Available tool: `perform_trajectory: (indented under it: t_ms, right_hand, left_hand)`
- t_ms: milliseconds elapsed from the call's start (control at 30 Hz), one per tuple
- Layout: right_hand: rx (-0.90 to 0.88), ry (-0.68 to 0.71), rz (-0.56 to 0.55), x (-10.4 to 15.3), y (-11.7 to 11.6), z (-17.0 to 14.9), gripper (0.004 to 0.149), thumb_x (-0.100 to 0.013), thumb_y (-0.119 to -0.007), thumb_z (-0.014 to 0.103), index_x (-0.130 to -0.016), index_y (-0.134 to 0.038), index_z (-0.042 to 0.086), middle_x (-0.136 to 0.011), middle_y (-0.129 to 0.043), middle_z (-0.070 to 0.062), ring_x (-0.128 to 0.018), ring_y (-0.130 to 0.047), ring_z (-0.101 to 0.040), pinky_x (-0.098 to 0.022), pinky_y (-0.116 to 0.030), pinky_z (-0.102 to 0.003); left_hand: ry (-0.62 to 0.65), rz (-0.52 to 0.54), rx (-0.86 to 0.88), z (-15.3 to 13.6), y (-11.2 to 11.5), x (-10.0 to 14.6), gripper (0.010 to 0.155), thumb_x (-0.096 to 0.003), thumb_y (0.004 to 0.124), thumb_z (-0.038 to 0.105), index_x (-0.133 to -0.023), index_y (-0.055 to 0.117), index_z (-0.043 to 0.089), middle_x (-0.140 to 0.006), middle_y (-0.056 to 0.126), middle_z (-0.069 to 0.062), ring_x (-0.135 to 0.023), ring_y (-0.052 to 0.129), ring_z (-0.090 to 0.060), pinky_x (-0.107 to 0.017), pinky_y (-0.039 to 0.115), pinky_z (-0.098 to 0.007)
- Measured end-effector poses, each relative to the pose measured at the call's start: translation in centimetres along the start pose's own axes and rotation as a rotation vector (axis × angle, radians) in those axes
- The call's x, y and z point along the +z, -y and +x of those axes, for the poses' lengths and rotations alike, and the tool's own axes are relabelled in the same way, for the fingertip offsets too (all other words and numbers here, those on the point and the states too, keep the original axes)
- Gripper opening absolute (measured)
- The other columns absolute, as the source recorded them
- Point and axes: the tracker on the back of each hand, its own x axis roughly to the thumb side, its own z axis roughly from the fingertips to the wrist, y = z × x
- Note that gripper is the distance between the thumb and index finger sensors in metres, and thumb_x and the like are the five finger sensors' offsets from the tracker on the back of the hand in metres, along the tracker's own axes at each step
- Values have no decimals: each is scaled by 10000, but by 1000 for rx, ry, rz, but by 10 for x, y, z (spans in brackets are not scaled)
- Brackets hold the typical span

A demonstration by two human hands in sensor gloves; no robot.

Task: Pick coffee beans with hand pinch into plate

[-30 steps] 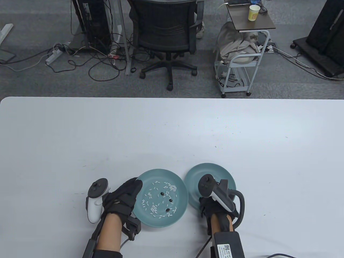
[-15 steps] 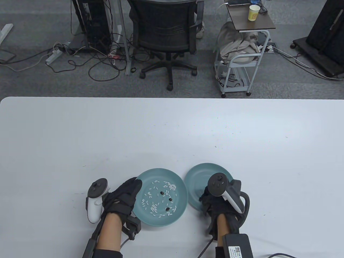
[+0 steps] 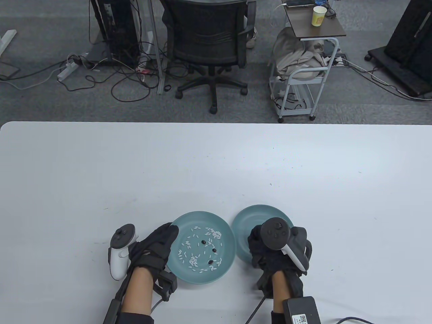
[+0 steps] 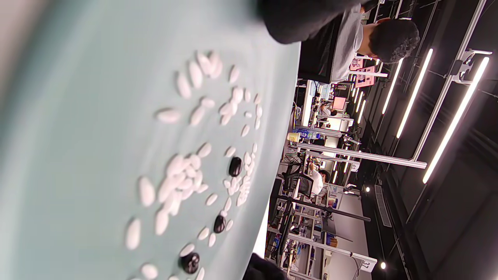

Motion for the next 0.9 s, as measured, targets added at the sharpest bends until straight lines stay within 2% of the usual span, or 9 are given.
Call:
perform_trajectory:
  t_ms: [133, 400, 700, 900]
  right_hand:
    - [-14, 101, -56, 6, 7, 22, 385, -504, -801, 383, -823, -845, 172, -947, -727, -118, -814, -757, -409, -680, -543, -698]
    - [76, 265, -40, 19, -4, 71, 386, -503, -804, 389, -819, -848, 172, -949, -727, -115, -817, -758, -407, -682, -546, -696]
    - [189, 293, -9, 22, -20, 88, 378, -503, -805, 385, -813, -850, 173, -944, -730, -112, -808, -762, -405, -678, -563, -683]
    - [291, 295, -4, 22, -28, 97, 377, -499, -809, 386, -806, -853, 172, -927, -739, -118, -774, -770, -398, -646, -637, -617]
  left_hand:
    - [3, -6, -3, 1, 1, -1, 503, -690, 631, 342, -1139, 597, 115, -858, 931, -185, -626, 1033, -320, -435, 917, -459]
    - [-2, 3, -4, 1, -1, 0, 503, -690, 633, 340, -1138, 601, 114, -856, 931, -188, -625, 1032, -322, -434, 916, -460]
    - [1, 0, -13, 1, 0, 0, 503, -690, 634, 341, -1138, 601, 114, -856, 932, -188, -624, 1032, -324, -434, 915, -461]
    - [0, -4, -15, 1, 0, 0, 504, -691, 633, 341, -1140, 598, 114, -859, 929, -190, -627, 1030, -327, -435, 914, -463]
